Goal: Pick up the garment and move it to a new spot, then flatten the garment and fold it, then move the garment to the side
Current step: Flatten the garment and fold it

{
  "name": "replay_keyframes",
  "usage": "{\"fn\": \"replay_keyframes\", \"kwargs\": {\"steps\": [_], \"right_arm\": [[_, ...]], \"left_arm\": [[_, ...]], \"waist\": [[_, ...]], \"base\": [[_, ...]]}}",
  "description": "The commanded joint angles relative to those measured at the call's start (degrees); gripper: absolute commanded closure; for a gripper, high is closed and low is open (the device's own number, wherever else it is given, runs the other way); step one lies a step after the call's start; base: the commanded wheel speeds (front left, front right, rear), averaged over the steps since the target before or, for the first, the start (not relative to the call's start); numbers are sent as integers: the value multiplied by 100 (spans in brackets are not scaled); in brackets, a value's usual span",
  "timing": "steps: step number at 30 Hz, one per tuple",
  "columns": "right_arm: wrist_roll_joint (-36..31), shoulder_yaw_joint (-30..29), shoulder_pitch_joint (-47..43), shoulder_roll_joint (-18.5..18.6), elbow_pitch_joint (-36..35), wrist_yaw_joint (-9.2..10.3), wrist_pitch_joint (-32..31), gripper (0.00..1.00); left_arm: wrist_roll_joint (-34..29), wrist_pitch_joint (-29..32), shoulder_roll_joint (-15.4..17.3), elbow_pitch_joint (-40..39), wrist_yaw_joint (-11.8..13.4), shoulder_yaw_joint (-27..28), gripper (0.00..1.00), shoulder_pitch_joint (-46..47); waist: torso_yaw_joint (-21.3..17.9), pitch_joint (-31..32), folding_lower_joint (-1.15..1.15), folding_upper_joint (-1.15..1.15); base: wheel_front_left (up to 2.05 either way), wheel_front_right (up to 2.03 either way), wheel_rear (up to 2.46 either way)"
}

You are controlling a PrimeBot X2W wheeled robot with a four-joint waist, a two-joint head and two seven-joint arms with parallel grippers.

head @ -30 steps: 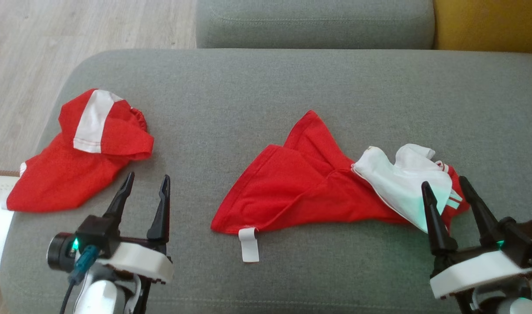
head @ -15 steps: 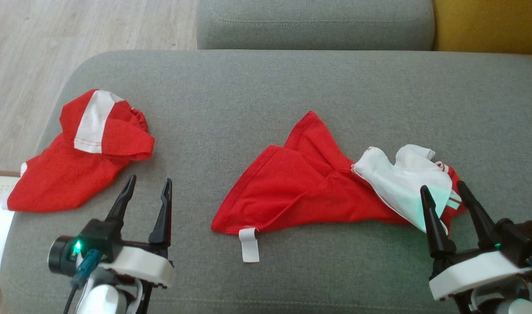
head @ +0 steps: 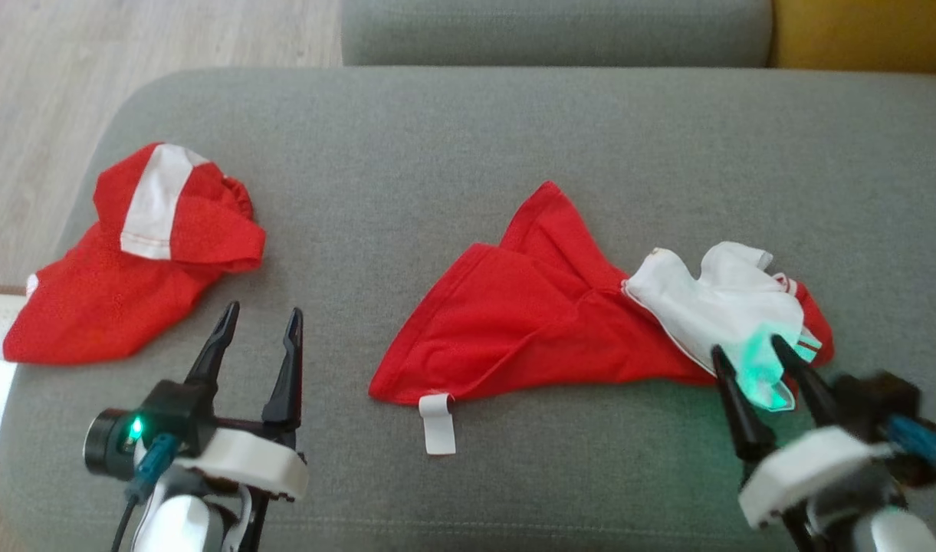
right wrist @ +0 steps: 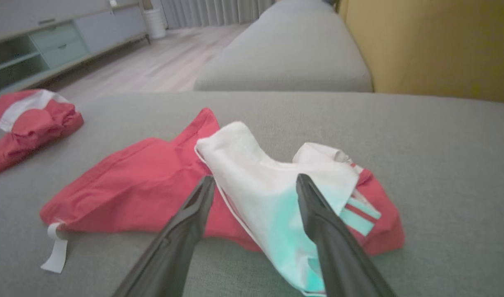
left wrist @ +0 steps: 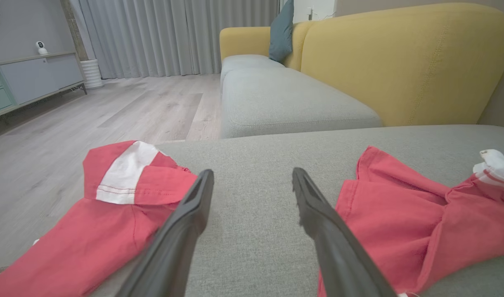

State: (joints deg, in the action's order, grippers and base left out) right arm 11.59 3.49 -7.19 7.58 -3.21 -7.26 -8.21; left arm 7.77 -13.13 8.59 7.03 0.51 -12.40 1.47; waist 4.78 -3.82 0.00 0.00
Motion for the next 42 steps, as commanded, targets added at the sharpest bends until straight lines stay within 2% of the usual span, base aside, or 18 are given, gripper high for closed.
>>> {"fn": "replay_keyframes", "kwargs": {"steps": [1, 9, 10, 11, 16, 22, 25, 30, 32, 33, 34, 35, 36, 37, 38, 42], "right_arm": [[-46, 248, 497, 208, -72, -23, -111, 0], [-173, 780, 1146, 532, 705, -23, -849, 0], [-158, 835, 1172, 549, 741, -23, -921, 55], [-143, 859, 1187, 556, 743, -23, -939, 100], [-107, 719, 959, 496, 497, -23, -779, 100], [-129, 475, 153, 271, 107, -23, -755, 100], [-160, 338, -187, 148, 96, -23, -850, 100], [-188, 178, -204, -13, 181, -23, -761, 100], [-258, 66, -106, -58, 336, -23, -717, 97], [-282, 10, -44, -84, 438, -23, -677, 90], [-302, -27, 6, -101, 567, -23, -670, 72], [-285, -67, 54, -133, 681, -23, -642, 69], [-230, -112, 105, -174, 763, -23, -562, 57], [-239, -146, 146, -193, 840, -23, -509, 11], [-225, -181, 175, -217, 905, -23, -460, 0], [-49, -176, 142, -312, 772, -23, -295, 0]], "left_arm": [[28, -20, 86, -215, 20, 153, 0, 339], [51, -81, 48, -117, -16, 74, 0, 559], [56, -88, 47, -100, -18, 71, 0, 574], [61, -96, 47, -84, -18, 70, 0, 585], [81, -127, 58, -29, 3, 82, 0, 597], [97, -149, 90, -13, 31, 93, 0, 544], [104, -154, 97, -26, 49, 91, 0, 528], [116, -157, 113, -46, 61, 83, 0, 540], [126, -159, 124, -48, 64, 85, 0, 553], [130, -159, 130, -46, 65, 83, 0, 560], [134, -160, 131, -40, 63, 77, 0, 568], [138, -161, 130, -31, 60, 68, 0, 577], [141, -161, 131, -22, 59, 61, 0, 584], [146, -162, 132, -11, 58, 55, 0, 588], [150, -163, 135, -2, 61, 53, 0, 587], [163, -165, 141, 26, 70, 30, 0, 564]], "waist": [[12, -89, 0, 0], [74, -326, 0, 0], [78, -337, 0, 0], [80, -346, 0, 0], [73, -321, 0, 0], [34, -241, 0, 0], [5, -235, 0, 0], [-44, -274, 0, 0], [-67, -296, 0, 0], [-76, -306, 0, 0], [-78, -313, 0, 0], [-76, -316, 0, 0], [-75, -314, 0, 0], [-74, -306, 0, 0], [-76, -297, 0, 0], [-52, -236, 0, 0]], "base": [[0, 0, 0], [0, 0, 0], [0, 0, 0], [0, 0, 0], [0, 0, 0], [0, 0, 0], [0, 0, 0], [0, 0, 0], [0, 0, 0], [0, 0, 0], [0, 0, 0], [0, 0, 0], [0, 0, 0], [0, 0, 0], [0, 0, 0], [0, 0, 0]]}}
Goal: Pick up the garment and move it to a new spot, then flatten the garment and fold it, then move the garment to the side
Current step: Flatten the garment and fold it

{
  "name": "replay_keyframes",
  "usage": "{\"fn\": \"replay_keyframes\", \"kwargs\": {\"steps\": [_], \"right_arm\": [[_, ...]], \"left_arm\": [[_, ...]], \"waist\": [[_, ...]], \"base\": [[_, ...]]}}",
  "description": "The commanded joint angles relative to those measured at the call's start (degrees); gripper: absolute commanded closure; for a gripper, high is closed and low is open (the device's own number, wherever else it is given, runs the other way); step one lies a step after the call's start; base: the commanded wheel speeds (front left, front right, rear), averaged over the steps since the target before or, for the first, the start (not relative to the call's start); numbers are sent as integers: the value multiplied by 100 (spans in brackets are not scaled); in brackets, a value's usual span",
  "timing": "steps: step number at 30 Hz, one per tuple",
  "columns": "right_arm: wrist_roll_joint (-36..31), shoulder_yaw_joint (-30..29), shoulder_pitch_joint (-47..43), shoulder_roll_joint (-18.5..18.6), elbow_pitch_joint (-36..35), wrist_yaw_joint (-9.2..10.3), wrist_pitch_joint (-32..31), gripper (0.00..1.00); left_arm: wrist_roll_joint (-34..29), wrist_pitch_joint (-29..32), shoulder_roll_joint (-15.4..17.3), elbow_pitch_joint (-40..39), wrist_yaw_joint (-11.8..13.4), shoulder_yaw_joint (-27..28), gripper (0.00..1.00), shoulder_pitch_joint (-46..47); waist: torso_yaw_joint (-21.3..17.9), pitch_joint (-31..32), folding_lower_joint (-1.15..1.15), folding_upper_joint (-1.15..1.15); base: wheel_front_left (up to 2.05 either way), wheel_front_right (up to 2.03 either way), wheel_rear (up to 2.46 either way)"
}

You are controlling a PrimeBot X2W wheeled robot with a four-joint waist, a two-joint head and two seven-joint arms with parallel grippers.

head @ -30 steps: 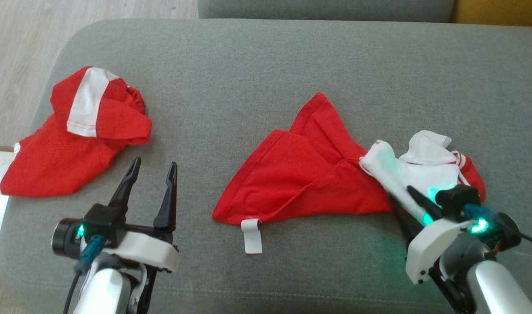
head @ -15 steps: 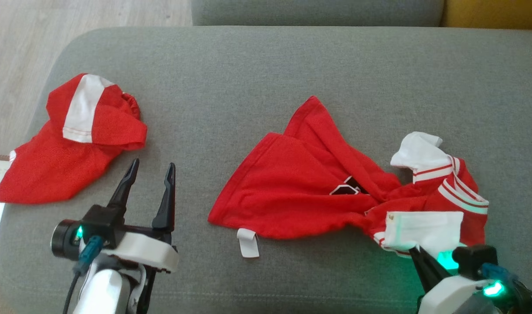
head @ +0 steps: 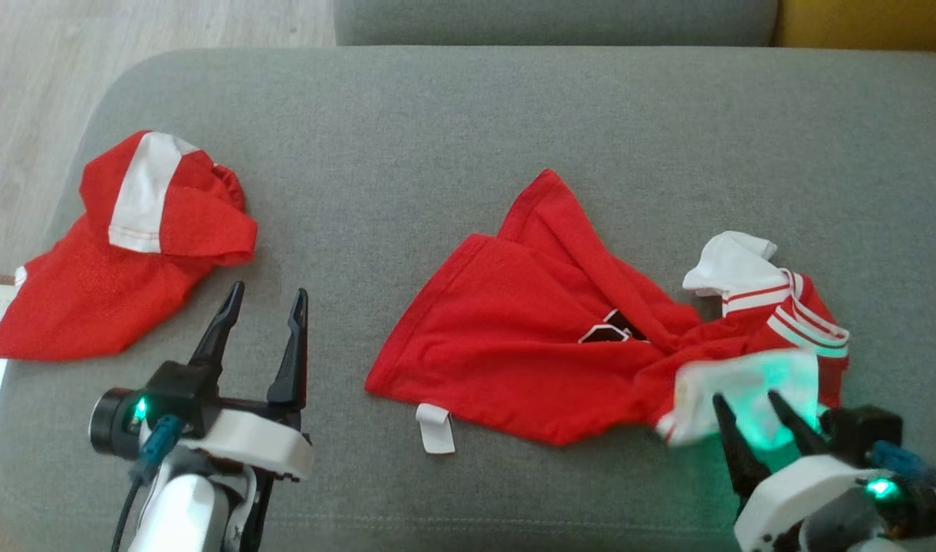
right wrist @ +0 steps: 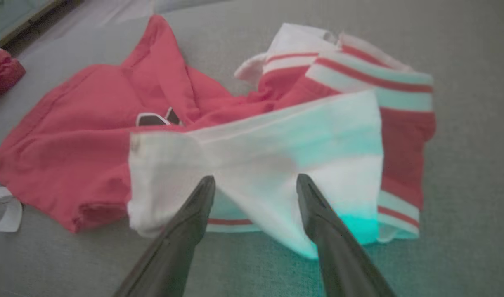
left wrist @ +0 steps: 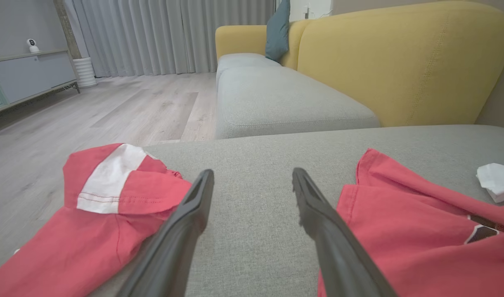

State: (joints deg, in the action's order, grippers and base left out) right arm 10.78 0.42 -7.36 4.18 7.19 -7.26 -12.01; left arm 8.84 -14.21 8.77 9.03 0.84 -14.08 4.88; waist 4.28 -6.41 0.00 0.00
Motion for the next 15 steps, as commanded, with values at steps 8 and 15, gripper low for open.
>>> {"fn": "replay_keyframes", "kwargs": {"steps": [8, 15], "right_arm": [[268, 170, 46, -53, -1292, -23, 531, 0], [252, 62, 160, 13, -1755, -23, 590, 0]], "left_arm": [[86, -60, 170, -186, 112, 200, 0, 59], [67, -9, 228, -304, 159, 156, 0, -45]], "waist": [[-62, 255, 0, 0], [-77, 412, 0, 0]], "base": [[0, 0, 0], [0, 0, 0]]}}
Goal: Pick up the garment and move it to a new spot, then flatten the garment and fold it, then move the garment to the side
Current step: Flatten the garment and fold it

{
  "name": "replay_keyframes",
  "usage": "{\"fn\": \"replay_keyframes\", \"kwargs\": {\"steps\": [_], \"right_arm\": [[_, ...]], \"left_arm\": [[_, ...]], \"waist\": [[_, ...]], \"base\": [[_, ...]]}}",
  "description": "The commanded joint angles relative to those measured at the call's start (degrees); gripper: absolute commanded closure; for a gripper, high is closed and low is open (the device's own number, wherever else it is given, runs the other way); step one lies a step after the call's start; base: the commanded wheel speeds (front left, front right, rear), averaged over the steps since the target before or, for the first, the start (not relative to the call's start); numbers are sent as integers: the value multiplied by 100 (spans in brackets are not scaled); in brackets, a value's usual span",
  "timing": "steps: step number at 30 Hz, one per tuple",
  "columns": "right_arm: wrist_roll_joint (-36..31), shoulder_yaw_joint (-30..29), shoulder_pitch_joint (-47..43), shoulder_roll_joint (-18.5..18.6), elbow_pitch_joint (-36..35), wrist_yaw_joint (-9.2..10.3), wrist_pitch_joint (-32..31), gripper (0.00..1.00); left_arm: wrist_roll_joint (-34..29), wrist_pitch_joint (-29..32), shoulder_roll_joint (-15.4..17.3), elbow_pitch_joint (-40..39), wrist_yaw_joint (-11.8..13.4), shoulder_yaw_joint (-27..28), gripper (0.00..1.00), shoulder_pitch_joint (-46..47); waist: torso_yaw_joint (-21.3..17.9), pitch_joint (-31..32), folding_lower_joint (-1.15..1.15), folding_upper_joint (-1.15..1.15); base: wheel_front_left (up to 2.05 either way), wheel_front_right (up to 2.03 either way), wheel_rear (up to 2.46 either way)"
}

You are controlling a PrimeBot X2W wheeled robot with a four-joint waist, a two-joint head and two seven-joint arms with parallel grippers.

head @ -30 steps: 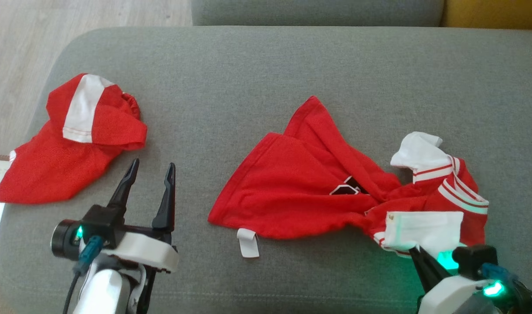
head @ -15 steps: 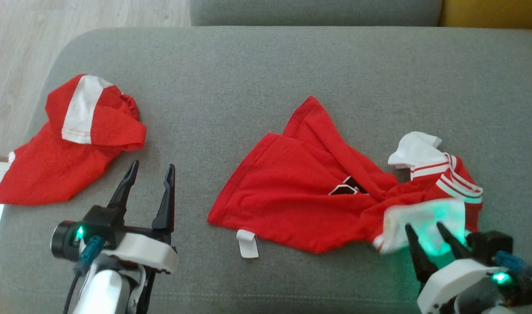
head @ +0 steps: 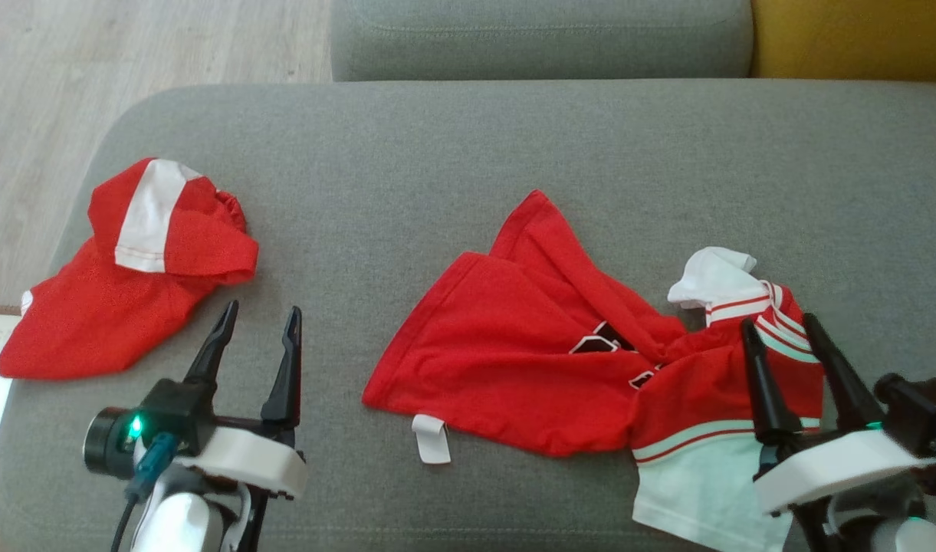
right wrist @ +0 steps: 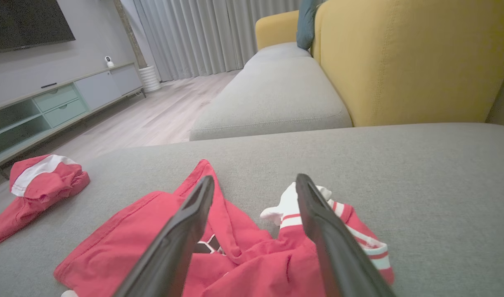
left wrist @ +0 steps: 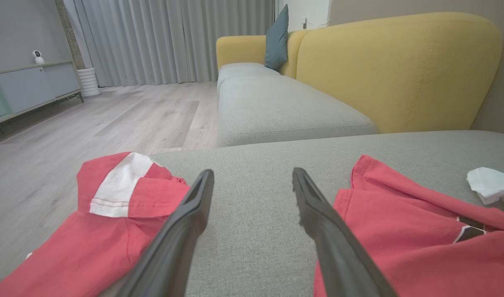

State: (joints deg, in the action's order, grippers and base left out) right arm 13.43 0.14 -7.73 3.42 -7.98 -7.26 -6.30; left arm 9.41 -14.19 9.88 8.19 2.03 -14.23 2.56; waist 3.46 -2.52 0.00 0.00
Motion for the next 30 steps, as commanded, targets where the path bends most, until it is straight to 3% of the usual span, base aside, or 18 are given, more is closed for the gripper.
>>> {"fn": "replay_keyframes", "kwargs": {"steps": [1, 18, 30], "right_arm": [[-12, 73, 183, 93, -264, -23, 6, 0], [9, -7, 175, 152, -174, -23, -166, 0], [469, 30, 1633, 1118, 1303, -23, -1488, 0]], "left_arm": [[10, -3, 125, -239, 46, 165, 0, 171], [33, 55, 182, -463, 148, 104, 0, 105], [56, -15, 124, -473, 79, 26, 0, 572]], "waist": [[6, 40, 0, 0], [9, -24, 0, 0], [162, -726, 0, 0]], "base": [[0, 0, 0], [0, 0, 0], [0, 0, 0]]}}
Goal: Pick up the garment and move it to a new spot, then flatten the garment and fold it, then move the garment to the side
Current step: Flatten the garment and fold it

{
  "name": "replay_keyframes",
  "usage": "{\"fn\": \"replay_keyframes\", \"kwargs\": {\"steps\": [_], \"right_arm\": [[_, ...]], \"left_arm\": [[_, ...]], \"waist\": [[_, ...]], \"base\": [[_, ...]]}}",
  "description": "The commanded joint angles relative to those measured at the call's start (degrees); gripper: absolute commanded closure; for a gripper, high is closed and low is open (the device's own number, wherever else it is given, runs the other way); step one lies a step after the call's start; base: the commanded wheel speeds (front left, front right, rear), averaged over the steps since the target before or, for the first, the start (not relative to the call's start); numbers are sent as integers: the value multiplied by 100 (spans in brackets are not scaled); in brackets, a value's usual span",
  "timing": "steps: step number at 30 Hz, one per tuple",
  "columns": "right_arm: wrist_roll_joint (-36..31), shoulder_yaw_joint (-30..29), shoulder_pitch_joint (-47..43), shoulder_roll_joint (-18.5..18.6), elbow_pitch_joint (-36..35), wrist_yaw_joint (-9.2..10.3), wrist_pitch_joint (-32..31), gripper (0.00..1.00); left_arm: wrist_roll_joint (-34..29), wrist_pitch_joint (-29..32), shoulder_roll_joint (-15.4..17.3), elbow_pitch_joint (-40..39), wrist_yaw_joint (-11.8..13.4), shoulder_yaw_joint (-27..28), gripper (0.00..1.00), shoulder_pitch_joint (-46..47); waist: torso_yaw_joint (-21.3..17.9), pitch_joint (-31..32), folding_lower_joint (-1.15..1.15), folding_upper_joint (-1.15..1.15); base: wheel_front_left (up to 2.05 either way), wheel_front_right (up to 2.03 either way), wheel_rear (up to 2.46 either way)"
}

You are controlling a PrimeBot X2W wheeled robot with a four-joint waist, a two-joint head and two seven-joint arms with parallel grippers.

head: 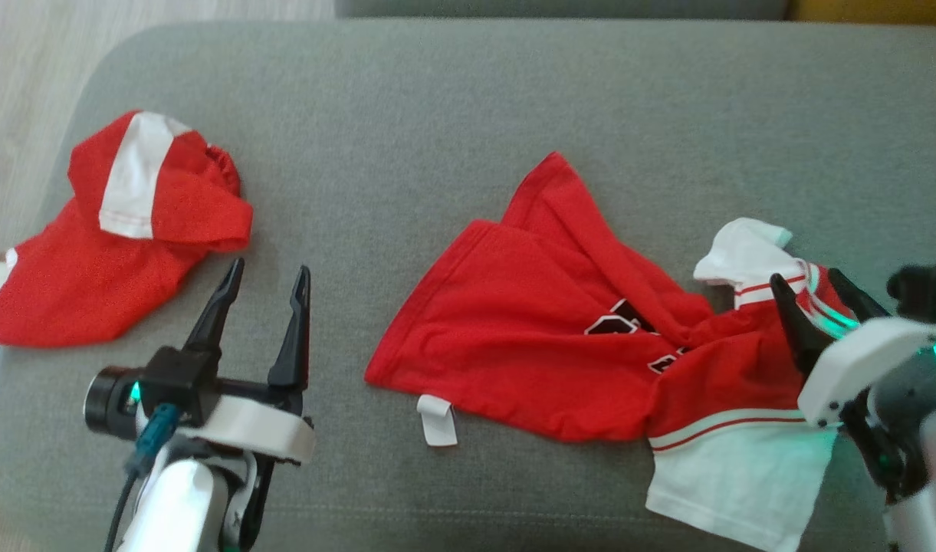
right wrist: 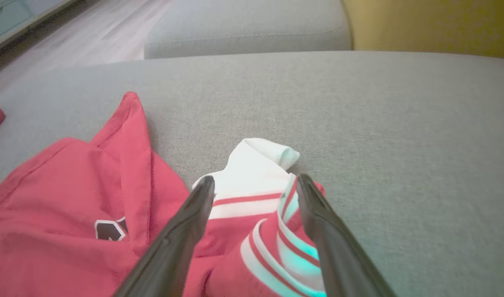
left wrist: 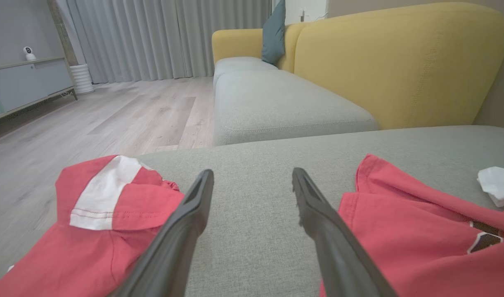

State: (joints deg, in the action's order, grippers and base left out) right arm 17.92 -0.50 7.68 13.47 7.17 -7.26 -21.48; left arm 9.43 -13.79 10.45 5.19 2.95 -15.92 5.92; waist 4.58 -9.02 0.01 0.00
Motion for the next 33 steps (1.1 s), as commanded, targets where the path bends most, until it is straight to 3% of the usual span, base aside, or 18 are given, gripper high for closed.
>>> {"fn": "replay_keyframes", "kwargs": {"steps": [1, 12, 13, 14, 18, 25, 33], "right_arm": [[45, 125, 194, 161, -79, -23, -143, 0], [74, 332, 904, 332, 853, -23, -2156, 1], [90, 329, 941, 319, 904, -23, -2312, 60], [93, 299, 973, 302, 951, -23, -2452, 100], [98, 227, 1097, 225, 775, -23, -2450, 100], [68, -87, 1565, -5, 427, -23, -1385, 100], [-15, -420, 2528, -100, 1219, -23, -709, 100]], "left_arm": [[57, -63, 58, -153, -24, 189, 0, 273], [66, -113, -17, -3, -80, 184, 0, 507], [66, -115, -25, 7, -85, 184, 0, 521], [66, -116, -34, 15, -91, 183, 0, 536], [54, -118, -72, 2, -114, 197, 0, 598], [11, -119, -127, -70, -144, 260, 0, 623], [-40, -120, -209, -101, -223, 278, 0, 754]], "waist": [[65, -115, -1, 0], [176, -393, -1, 0], [185, -405, -1, 0], [194, -418, -1, 0], [244, -450, -1, 0], [315, -499, -1, 0], [501, -684, -1, 0]], "base": [[0, 0, 0], [0, 0, 0], [0, 0, 0], [0, 0, 0], [0, 0, 0], [0, 0, 0], [0, 0, 0]]}}
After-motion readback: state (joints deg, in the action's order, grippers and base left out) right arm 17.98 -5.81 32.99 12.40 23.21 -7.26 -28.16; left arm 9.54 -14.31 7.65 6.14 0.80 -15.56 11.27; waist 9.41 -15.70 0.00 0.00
